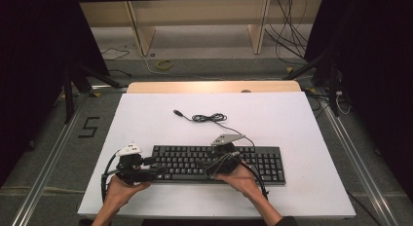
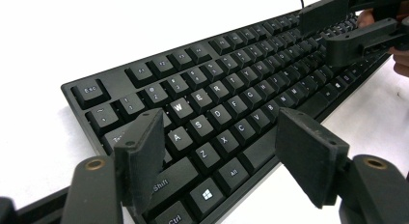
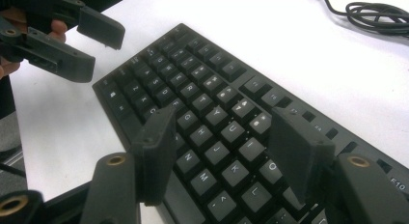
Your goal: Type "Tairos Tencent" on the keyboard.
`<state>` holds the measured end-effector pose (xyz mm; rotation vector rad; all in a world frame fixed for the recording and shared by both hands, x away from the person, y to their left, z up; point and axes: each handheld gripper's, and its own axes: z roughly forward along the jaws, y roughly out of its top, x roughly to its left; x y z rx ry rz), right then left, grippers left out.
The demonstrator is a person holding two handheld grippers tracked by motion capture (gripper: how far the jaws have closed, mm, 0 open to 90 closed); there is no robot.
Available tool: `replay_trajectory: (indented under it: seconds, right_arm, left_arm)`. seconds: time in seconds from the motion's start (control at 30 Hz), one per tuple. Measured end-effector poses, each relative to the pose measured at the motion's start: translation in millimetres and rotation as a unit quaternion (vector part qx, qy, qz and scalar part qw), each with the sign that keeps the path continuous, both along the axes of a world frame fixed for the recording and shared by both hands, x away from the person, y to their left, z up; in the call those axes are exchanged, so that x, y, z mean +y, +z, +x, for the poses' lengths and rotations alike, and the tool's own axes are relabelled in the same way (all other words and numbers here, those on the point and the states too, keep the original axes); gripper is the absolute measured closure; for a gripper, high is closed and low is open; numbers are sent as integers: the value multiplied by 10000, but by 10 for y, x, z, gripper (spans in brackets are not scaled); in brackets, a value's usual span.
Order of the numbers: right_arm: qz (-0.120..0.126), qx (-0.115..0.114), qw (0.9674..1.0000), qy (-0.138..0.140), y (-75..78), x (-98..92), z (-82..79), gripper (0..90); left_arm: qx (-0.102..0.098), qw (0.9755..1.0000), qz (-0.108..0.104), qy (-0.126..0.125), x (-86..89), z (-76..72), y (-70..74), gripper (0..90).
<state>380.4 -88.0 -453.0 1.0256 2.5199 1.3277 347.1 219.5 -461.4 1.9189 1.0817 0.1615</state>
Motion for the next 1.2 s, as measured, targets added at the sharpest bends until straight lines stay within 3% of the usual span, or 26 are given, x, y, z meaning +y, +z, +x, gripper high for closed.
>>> replay_trajectory:
  seconds: [0.27,0.53,0.9,1.03,1.2]
  right_arm:
    - [-3,4,10000,-3,13,34,46,420]
    - [20,-7,10000,51,31,121,99,432]
    - [10,32,9999,113,0,251,149,440]
    - [7,50,9999,134,-7,291,162,443]
    - [7,57,9998,175,-14,343,175,454]
  left_arm:
    - [36,10000,61,21,17,3,-12,380]
    - [163,9998,94,20,33,12,-32,469]
    - [257,9992,290,-12,55,30,-65,627]
    - [291,9985,456,-21,53,39,-85,692]
    - [327,9982,496,-38,67,49,-94,730]
